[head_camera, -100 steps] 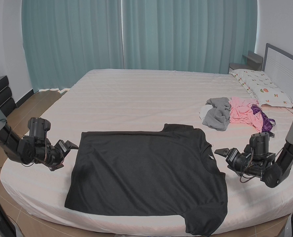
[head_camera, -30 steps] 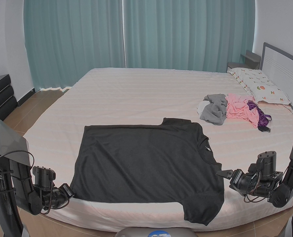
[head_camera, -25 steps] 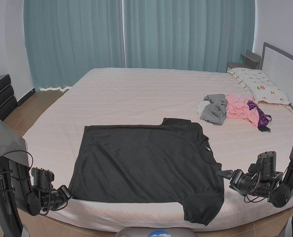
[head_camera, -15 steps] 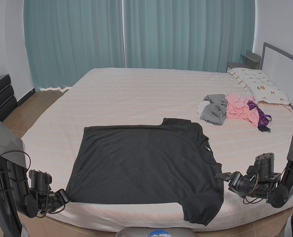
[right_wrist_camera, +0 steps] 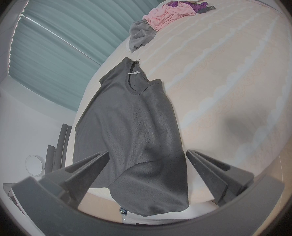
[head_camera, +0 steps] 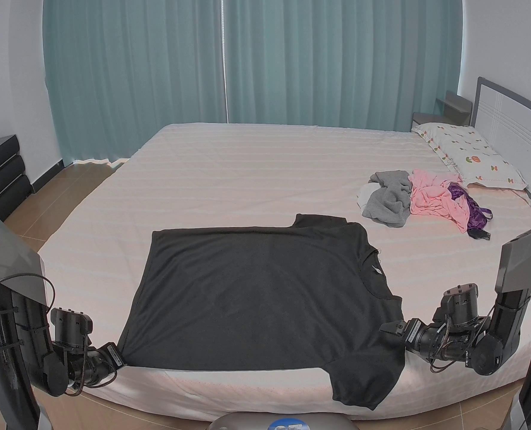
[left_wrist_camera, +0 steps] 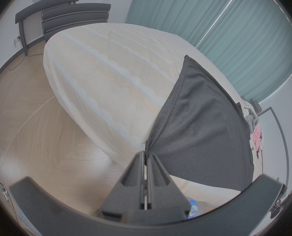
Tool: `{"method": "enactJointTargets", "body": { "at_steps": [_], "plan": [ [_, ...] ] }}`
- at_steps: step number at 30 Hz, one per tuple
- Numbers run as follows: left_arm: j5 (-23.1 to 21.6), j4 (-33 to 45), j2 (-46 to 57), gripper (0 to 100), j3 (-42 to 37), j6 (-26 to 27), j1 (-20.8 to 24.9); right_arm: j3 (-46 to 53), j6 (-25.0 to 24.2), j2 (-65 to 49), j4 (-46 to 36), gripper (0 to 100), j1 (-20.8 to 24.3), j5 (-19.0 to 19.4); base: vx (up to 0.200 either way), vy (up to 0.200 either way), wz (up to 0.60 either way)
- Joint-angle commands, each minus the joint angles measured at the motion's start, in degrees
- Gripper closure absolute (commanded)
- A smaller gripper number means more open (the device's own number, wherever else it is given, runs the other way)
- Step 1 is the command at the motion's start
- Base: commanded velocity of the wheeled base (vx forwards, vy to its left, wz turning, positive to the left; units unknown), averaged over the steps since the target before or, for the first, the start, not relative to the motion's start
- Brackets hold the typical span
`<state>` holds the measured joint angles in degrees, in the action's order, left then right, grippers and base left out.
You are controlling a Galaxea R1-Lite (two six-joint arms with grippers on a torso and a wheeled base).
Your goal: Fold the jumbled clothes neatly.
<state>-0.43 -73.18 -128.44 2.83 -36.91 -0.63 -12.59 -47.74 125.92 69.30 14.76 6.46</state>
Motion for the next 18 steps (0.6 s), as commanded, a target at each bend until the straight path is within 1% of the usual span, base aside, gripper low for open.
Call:
{"method": "enactJointTargets", "body": {
  "at_steps": [1, 15, 16, 18],
  "plan": [
    [-0.01, -0.03, -0.32, 100, -0.02, 0.00, 0.02, -0.94, 0.01, 2.76, 0.04, 0, -0.17, -0.04, 0.000, 0.000, 0.00],
    [-0.19, -0.03, -0.41, 100, 0.07, -0.09, 0.19, -3.32, 0.10, 4.95, -0.05, 0, -1.40, 0.04, 0.000, 0.000, 0.00],
    [-0.19, -0.03, -0.41, 100, 0.07, -0.09, 0.19, -3.32, 0.10, 5.04, -0.05, 100, -1.49, 0.04, 0.000, 0.000, 0.00],
    [-0.28, -0.03, -0.41, 100, 0.07, -0.09, 0.19, -3.23, 0.10, 4.95, -0.05, 100, -1.49, -0.04, 0.000, 0.000, 0.00]
  ]
}}
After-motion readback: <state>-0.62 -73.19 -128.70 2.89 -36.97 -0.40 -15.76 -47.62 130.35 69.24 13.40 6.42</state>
